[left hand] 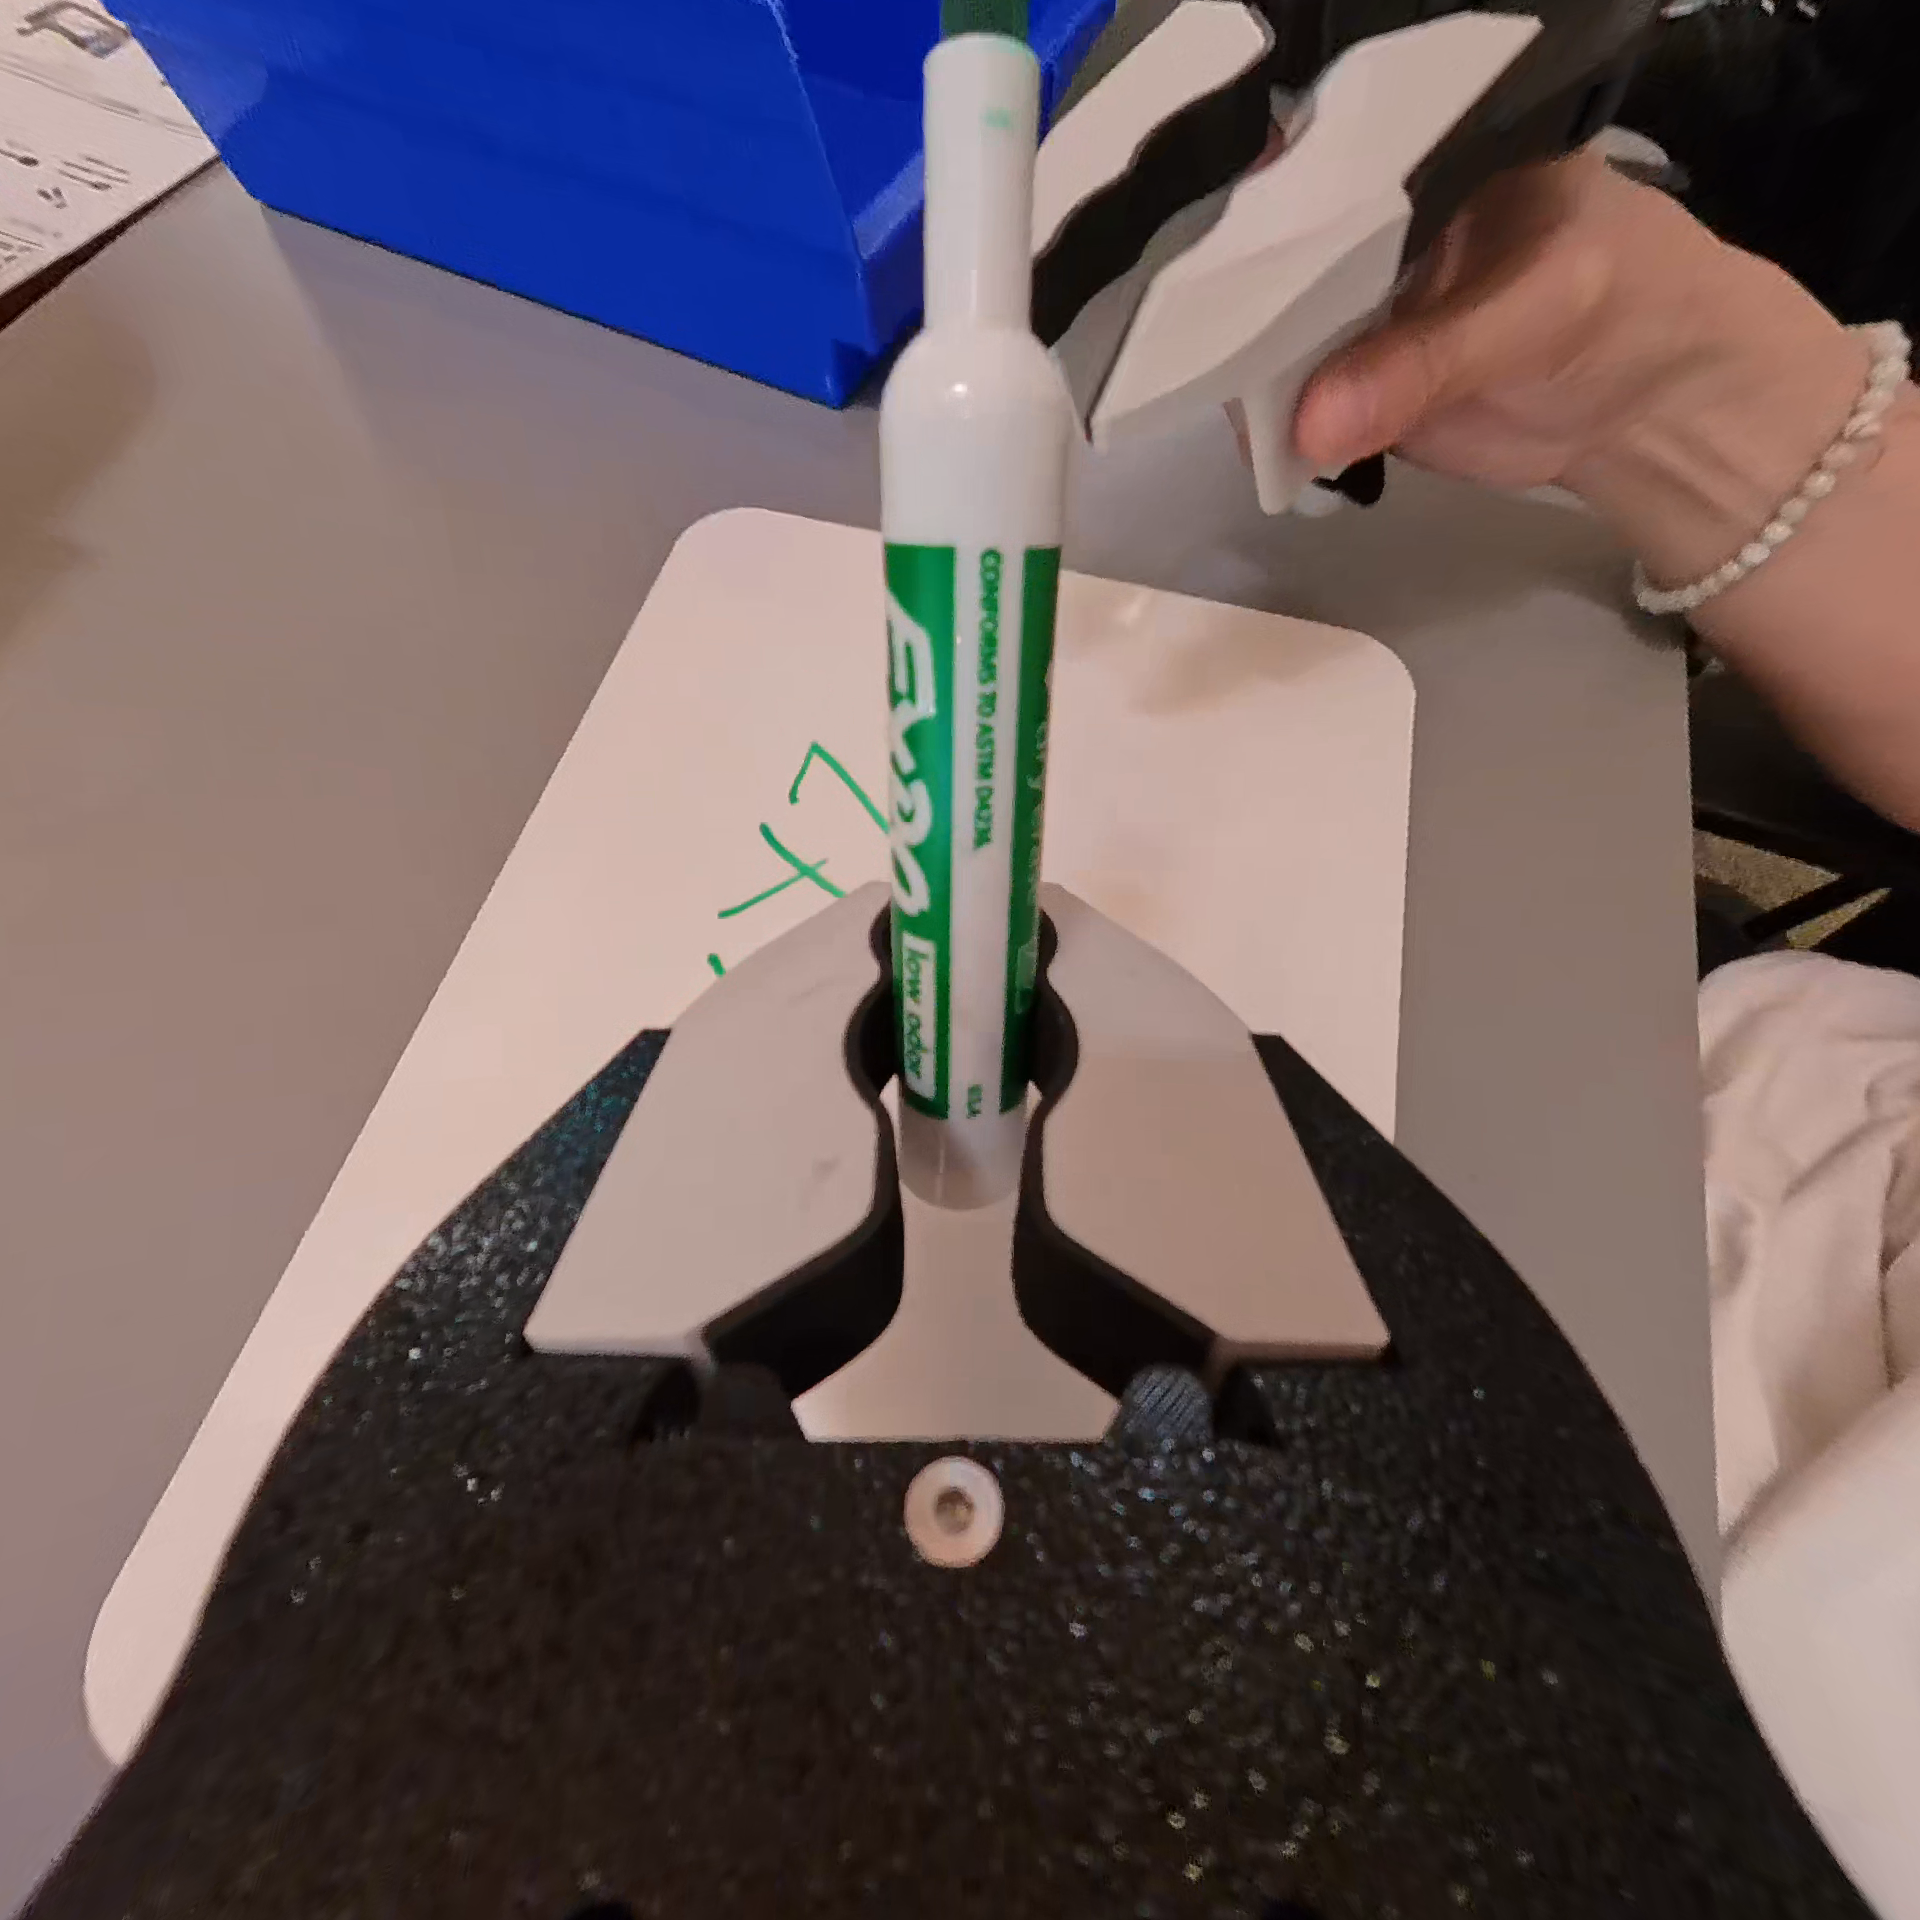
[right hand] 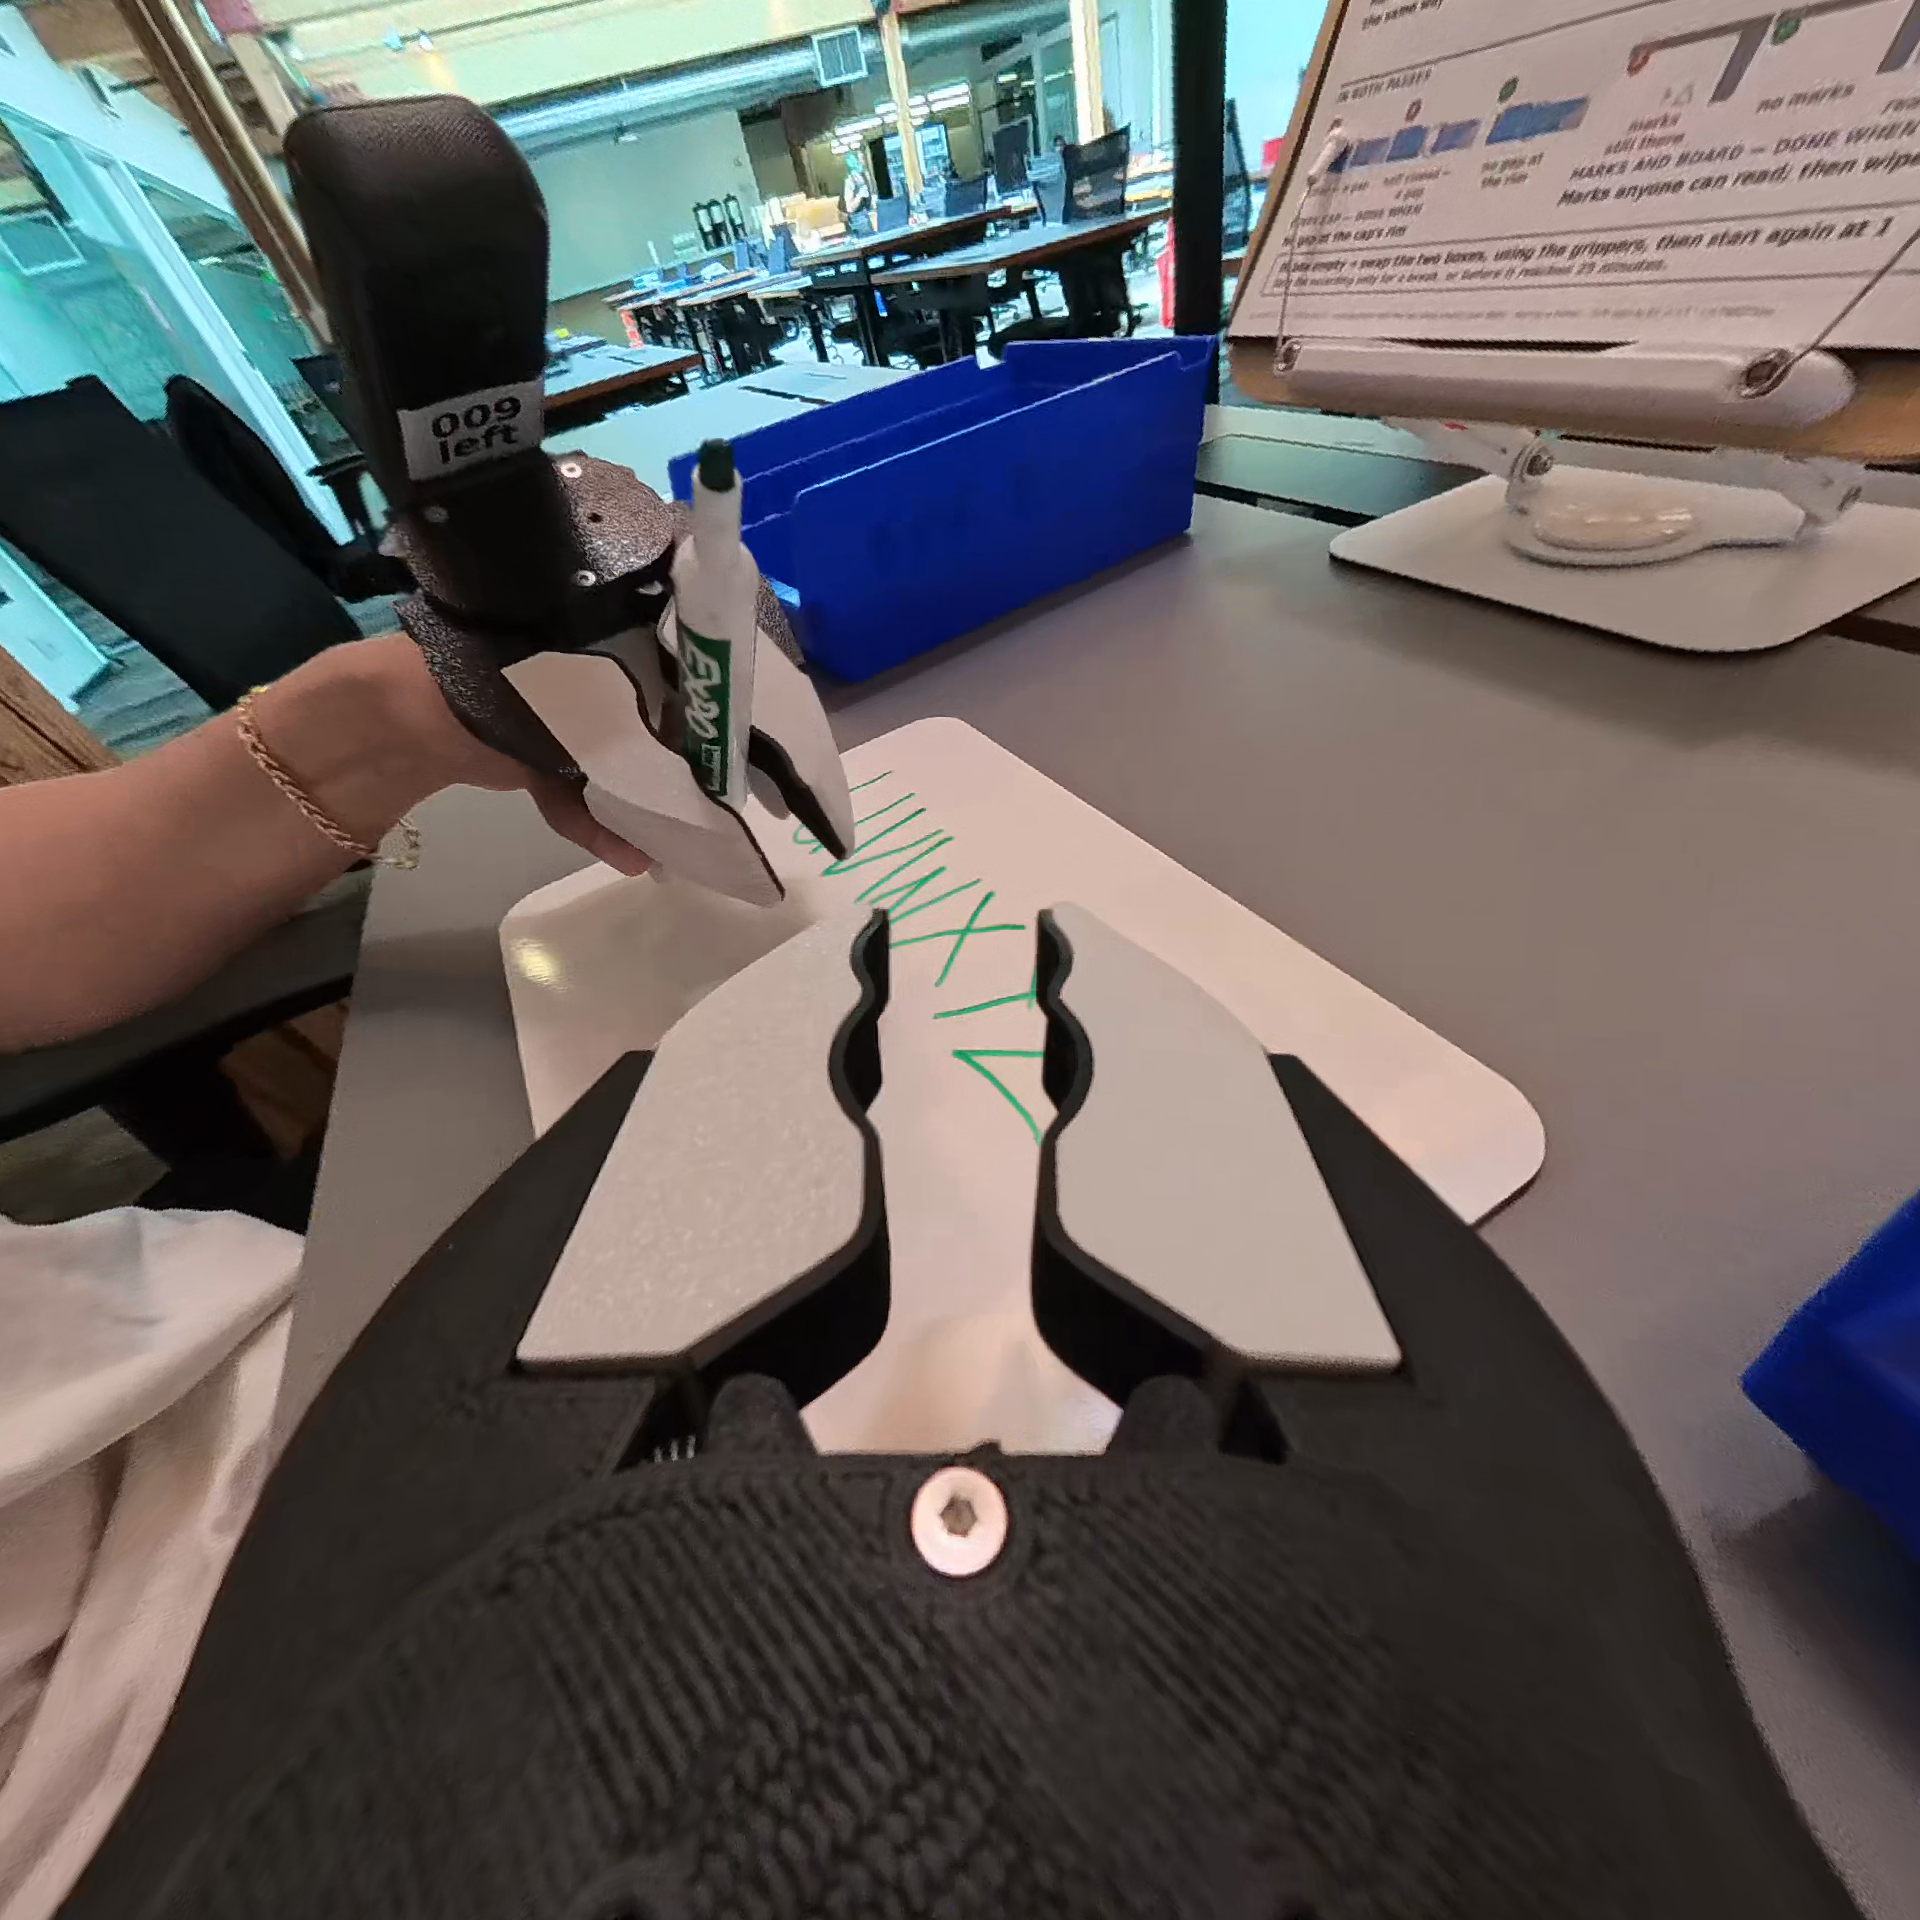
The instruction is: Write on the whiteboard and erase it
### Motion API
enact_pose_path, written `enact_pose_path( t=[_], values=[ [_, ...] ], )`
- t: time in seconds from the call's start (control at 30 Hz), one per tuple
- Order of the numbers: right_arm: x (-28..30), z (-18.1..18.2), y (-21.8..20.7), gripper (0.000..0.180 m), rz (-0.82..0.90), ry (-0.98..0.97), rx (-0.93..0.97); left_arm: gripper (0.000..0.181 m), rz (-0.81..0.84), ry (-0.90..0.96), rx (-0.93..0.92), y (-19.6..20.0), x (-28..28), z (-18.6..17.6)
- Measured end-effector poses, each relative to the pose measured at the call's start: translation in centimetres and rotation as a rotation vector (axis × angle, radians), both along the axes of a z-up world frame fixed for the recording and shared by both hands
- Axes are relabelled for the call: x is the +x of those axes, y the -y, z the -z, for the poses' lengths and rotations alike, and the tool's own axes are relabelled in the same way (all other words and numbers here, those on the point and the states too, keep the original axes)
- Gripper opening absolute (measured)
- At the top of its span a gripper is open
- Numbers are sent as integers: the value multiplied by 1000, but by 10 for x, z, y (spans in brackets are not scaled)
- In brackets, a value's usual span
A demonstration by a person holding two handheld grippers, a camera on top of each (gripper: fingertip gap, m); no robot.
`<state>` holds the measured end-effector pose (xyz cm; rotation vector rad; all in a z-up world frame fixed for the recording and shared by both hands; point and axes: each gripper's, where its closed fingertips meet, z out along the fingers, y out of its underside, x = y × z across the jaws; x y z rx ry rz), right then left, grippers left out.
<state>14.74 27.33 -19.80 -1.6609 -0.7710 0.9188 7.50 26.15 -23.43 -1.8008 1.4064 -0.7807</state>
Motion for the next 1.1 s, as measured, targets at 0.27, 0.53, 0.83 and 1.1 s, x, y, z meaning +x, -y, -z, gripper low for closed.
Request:
enact_pose_path(
  t=[0.27, 0.53, 0.83, 1.1],
  values=[
    [-12, 7, -11, 77, 68, 48, 43, 19, -232, 254, -7, -16, -12, -28],
    [-36, 9, -10, 94, 56, 95, 60, 19, -295, 350, 3, -15, -36, -36],
    [-46, -8, -24, 93, 150, 45, 93, 19, -353, 528, 22, -23, -66, -55],
    [-88, -26, -41, 99, 139, 151, 119, 19, -363, 642, 30, -25, -100, -69]
  ],
)
